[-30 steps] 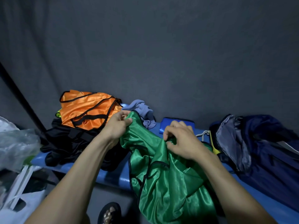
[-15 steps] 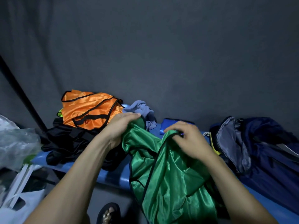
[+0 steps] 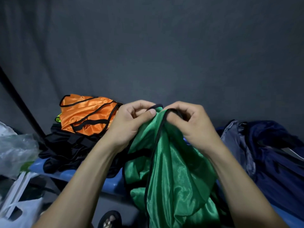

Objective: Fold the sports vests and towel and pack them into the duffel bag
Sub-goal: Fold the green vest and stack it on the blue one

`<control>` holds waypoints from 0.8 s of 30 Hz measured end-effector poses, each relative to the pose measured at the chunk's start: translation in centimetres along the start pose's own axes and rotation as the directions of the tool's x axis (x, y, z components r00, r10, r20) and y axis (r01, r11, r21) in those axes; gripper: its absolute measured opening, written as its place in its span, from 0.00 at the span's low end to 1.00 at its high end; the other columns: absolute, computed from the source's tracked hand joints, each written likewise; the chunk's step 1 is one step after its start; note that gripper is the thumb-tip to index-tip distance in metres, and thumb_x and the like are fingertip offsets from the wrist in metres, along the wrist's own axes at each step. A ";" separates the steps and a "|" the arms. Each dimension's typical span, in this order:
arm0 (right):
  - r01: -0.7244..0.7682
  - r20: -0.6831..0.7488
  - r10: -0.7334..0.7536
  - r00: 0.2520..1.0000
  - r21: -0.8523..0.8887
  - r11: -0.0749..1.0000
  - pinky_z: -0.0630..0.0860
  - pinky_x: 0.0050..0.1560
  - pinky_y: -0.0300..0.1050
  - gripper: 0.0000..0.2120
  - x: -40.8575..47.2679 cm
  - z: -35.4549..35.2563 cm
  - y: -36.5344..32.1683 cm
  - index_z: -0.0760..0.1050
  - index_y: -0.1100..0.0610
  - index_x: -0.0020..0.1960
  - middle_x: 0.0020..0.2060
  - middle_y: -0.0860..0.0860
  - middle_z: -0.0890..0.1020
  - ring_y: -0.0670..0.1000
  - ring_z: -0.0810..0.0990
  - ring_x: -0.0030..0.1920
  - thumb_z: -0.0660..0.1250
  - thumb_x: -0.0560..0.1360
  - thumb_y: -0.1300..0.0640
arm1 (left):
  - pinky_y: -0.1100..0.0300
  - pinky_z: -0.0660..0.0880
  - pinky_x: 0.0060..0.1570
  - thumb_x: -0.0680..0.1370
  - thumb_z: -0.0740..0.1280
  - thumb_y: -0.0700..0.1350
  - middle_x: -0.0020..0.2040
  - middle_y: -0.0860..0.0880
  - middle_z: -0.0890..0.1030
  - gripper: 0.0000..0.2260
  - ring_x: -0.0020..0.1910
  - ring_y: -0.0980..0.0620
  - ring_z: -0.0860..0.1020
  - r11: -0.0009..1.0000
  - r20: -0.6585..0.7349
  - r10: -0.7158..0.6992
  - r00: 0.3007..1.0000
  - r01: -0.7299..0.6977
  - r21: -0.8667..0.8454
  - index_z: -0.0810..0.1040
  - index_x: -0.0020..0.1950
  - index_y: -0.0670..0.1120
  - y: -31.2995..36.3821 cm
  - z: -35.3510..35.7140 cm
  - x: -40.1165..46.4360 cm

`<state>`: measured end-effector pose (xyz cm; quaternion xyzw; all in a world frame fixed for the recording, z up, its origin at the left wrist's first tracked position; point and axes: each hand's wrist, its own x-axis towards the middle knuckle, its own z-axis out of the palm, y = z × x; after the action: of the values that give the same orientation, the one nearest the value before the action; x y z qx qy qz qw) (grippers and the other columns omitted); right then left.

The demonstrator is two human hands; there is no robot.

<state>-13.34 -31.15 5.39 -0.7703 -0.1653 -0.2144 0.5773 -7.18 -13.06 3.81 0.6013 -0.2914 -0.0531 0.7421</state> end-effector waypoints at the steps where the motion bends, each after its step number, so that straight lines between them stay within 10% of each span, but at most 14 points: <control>1: 0.009 -0.003 -0.009 1.000 -0.001 1.000 0.76 0.51 0.40 0.06 0.2 -0.5 0.1 0.84 0.59 0.48 0.43 0.50 0.87 0.45 0.83 0.45 0.69 0.78 0.67 | 0.58 0.80 0.46 0.80 0.68 0.38 0.47 0.40 0.86 0.07 0.43 0.48 0.83 1.000 -0.002 0.004 1.000 -0.004 0.017 0.81 0.57 0.39 0.0 -0.2 0.0; 5: 0.008 -0.012 -0.008 1.000 0.002 1.000 0.75 0.47 0.38 0.04 0.3 -1.4 0.1 0.83 0.59 0.47 0.40 0.47 0.85 0.43 0.81 0.42 0.71 0.77 0.66 | 0.45 0.68 0.40 0.82 0.67 0.40 0.40 0.25 0.74 0.08 0.38 0.39 0.71 0.995 0.029 0.042 0.999 -0.044 0.087 0.77 0.60 0.48 0.2 -0.4 0.0; 9: -0.017 -0.047 0.014 0.999 -0.063 0.998 0.69 0.36 0.40 0.09 0.1 -0.6 0.5 0.77 0.57 0.40 0.32 0.47 0.78 0.43 0.74 0.34 0.78 0.71 0.61 | 0.64 0.72 0.45 0.82 0.63 0.36 0.40 0.54 0.83 0.08 0.40 0.57 0.79 0.943 0.069 0.143 0.987 -0.157 0.292 0.82 0.51 0.44 0.2 0.1 -0.2; 16: -0.078 -0.026 0.078 0.997 -0.007 0.997 0.76 0.53 0.43 0.14 0.1 -0.2 2.0 0.72 0.58 0.33 0.52 0.50 0.85 0.45 0.84 0.52 0.77 0.69 0.60 | 0.58 0.75 0.59 0.78 0.73 0.40 0.52 0.50 0.85 0.08 0.54 0.53 0.82 0.907 0.226 0.161 0.961 -0.235 0.350 0.82 0.56 0.41 0.0 1.0 -1.0; 24: -0.133 0.117 0.120 0.986 0.107 0.985 0.63 0.39 0.53 0.21 -0.6 -1.2 1.6 0.75 0.70 0.37 0.33 0.63 0.72 0.53 0.68 0.36 0.73 0.76 0.52 | 0.57 0.78 0.54 0.79 0.72 0.36 0.49 0.50 0.86 0.05 0.50 0.52 0.84 0.845 0.250 0.198 0.948 -0.294 0.446 0.82 0.54 0.43 0.5 0.9 -1.5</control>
<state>-13.22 -32.77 4.00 -0.7556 -0.1596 -0.1246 0.6230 -8.95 -13.02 3.83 0.7147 -0.4414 0.0581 0.5394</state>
